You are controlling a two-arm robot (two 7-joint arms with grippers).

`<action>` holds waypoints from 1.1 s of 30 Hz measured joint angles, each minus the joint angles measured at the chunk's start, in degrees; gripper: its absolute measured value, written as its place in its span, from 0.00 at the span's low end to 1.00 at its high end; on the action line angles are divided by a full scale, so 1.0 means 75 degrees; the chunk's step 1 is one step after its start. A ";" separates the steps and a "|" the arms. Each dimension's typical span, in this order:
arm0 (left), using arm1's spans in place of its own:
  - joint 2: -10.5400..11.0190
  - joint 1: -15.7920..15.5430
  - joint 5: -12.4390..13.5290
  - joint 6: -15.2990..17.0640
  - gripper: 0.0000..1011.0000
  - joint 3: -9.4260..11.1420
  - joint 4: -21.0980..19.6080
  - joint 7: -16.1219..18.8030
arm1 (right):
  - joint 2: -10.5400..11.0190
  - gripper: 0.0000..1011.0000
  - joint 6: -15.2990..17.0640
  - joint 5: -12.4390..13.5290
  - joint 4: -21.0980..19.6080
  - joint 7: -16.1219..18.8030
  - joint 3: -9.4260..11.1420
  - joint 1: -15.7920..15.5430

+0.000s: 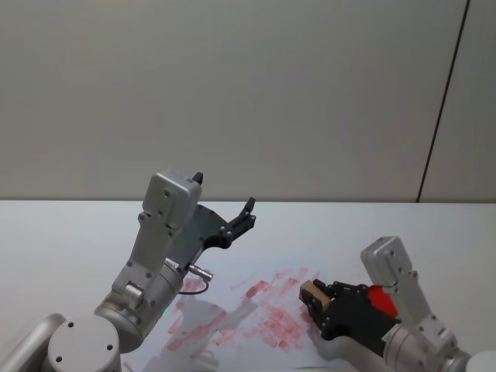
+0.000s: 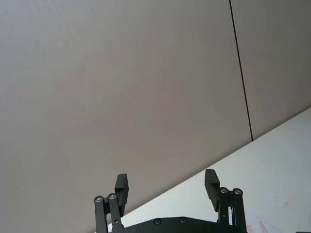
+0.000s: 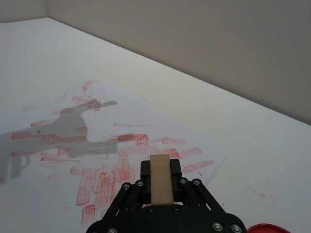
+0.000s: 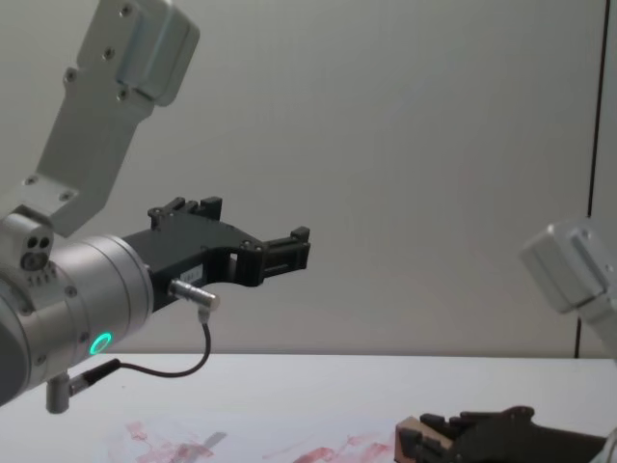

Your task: Use the one hand to pick up the stamp and affix it onto the A4 paper.

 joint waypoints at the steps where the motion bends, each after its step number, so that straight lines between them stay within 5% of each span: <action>1: 0.0000 0.0000 0.0000 0.0000 0.99 0.0000 0.0000 0.0000 | -0.0009 0.21 0.0009 -0.0026 0.0035 0.0000 -0.0012 0.0007; 33: 0.0000 0.0000 0.0000 0.0000 0.99 0.0000 0.0000 0.0000 | -0.0082 0.21 0.0248 -0.0220 0.0383 -0.0045 -0.0102 0.0103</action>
